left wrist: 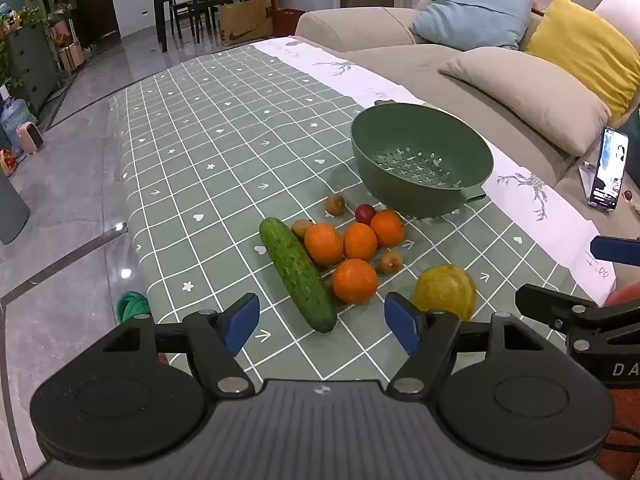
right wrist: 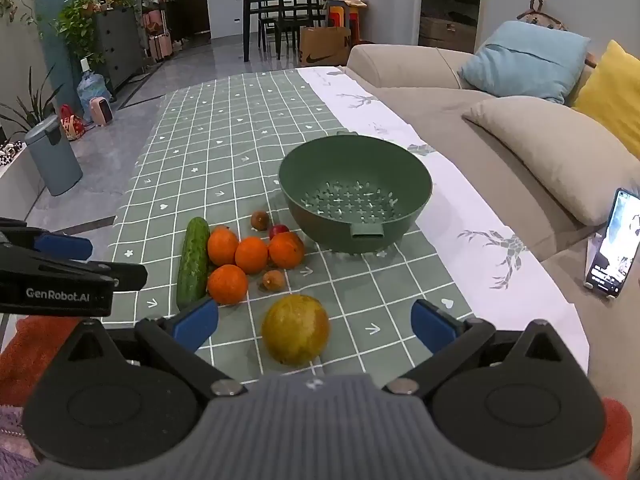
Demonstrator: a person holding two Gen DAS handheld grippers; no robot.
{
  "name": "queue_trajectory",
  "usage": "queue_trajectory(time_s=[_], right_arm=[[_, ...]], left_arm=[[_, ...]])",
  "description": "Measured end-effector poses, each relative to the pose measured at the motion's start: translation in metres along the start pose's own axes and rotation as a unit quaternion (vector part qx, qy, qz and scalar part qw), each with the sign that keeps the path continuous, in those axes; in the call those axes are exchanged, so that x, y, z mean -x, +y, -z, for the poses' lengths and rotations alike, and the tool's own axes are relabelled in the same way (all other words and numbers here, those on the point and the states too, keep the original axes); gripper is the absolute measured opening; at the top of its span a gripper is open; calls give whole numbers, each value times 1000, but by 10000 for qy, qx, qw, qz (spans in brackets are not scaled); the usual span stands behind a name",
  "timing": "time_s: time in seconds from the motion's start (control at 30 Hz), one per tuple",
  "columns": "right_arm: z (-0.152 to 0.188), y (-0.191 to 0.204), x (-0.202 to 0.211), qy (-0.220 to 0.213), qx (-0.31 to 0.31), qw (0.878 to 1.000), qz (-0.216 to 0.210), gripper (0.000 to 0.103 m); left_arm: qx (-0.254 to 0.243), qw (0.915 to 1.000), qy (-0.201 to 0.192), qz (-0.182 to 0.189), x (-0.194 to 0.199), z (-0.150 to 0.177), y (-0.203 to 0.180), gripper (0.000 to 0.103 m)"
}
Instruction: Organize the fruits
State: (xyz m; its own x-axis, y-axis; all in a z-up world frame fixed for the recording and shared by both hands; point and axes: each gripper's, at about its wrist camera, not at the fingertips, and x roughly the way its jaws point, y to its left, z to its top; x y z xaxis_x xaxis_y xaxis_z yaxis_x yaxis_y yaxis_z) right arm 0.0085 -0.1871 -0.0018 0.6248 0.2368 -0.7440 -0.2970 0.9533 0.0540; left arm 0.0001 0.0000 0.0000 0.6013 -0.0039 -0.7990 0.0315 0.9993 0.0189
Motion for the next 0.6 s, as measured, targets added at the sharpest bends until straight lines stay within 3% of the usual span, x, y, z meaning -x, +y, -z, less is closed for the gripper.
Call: queue_trajectory(time_s=[0.6], right_arm=[[0, 2, -6, 160, 64, 9998, 30, 99]], left_arm=[[5, 10000, 63, 62, -1, -1, -2, 84]])
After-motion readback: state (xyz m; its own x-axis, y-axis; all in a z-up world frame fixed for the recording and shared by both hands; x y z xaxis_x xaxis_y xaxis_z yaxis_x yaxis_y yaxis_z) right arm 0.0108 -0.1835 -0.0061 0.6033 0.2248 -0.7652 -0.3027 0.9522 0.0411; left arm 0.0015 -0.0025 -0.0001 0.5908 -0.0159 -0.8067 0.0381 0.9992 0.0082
